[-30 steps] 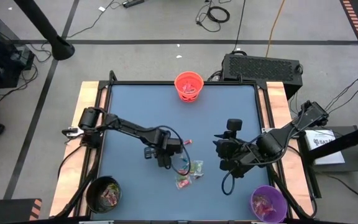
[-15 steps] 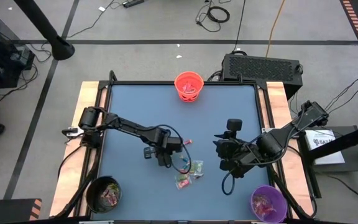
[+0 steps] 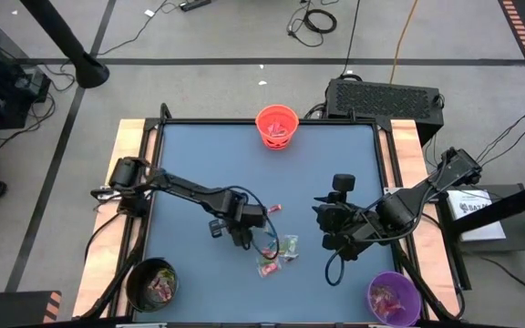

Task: Sort candy by brand, put in halloween buckets
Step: Put the green candy into the black bucket

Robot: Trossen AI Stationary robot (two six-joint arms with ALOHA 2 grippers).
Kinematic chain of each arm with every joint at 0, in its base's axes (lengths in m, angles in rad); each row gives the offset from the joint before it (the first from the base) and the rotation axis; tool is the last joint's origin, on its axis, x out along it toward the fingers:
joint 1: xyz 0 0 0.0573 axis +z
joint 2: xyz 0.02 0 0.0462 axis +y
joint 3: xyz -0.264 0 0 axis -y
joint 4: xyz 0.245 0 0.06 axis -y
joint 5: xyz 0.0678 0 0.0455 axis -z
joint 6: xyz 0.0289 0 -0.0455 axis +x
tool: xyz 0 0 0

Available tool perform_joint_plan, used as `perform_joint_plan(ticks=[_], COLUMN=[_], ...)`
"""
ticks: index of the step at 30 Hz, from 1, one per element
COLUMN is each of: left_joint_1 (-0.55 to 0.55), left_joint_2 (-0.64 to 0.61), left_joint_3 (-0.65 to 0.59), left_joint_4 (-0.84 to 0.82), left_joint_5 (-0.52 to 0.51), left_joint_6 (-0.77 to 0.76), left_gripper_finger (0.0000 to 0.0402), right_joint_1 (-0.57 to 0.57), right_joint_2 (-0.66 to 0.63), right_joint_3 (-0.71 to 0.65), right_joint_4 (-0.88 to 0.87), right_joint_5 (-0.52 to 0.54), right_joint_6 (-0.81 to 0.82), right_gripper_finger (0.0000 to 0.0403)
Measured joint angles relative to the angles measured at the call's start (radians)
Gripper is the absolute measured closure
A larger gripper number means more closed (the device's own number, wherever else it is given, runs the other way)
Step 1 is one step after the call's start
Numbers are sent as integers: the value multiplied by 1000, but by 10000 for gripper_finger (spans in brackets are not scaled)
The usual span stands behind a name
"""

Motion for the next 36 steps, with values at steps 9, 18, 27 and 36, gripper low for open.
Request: perform_joint_plan(ticks=[9, 18, 27, 36], left_joint_1=[-107, -223, -363, -515], left_joint_2=[-204, -460, -655, -768], left_joint_3=[5, 6, 7, 7], left_joint_4=[-52, -106, -141, -152], left_joint_5=[-126, -338, -437, -548], left_joint_6=[-340, -849, -1118, -1450], left_gripper_finger=[334, 334, 334, 334], right_joint_1=[0, 0, -2, -2], right_joint_2=[0, 0, 0, 0], right_joint_3=[0, 0, 0, 0], right_joint_4=[3, 19, 62, 126], right_joint_5=[-2, -1, 0, 0], right_joint_6=[0, -4, -64, -135], right_gripper_finger=[303, 303, 303, 303])
